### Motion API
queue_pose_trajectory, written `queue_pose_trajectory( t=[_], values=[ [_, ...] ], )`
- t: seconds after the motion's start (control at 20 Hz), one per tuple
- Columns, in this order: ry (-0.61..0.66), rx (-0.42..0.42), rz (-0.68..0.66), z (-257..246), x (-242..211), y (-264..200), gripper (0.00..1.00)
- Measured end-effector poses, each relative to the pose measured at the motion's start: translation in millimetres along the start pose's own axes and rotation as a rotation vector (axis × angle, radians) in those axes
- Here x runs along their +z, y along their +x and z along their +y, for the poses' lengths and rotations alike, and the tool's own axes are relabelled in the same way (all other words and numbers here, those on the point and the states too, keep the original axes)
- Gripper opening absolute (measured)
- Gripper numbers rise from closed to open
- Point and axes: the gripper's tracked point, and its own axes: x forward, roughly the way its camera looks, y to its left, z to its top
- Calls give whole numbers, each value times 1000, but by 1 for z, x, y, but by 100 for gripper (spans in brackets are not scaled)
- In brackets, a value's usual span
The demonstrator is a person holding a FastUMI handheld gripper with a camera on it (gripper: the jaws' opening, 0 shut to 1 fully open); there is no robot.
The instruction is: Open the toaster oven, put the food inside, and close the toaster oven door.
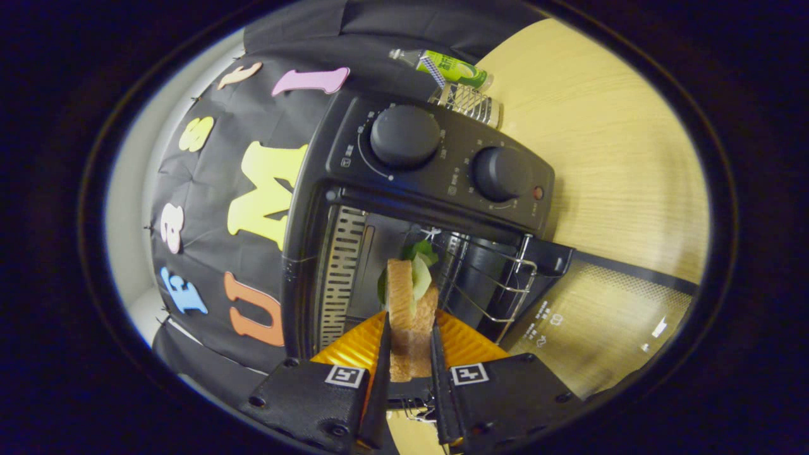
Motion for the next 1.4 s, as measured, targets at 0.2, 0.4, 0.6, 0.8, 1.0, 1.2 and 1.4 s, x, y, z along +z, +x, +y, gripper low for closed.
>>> queue_pose_trajectory(
  t=[0.2,0.4,0.6,0.8,1.0,1.2,1.4],
  values=[
    [-100,-26,20,2,-2,14,40],
    [-145,-20,33,4,-1,26,41],
    [-219,-20,45,5,-7,33,43],
    [-260,-19,59,6,-9,29,48],
    [-308,-17,42,6,-10,27,54],
    [-475,-23,49,12,-21,23,77],
    [-762,-69,86,9,-40,26,95]
  ],
)
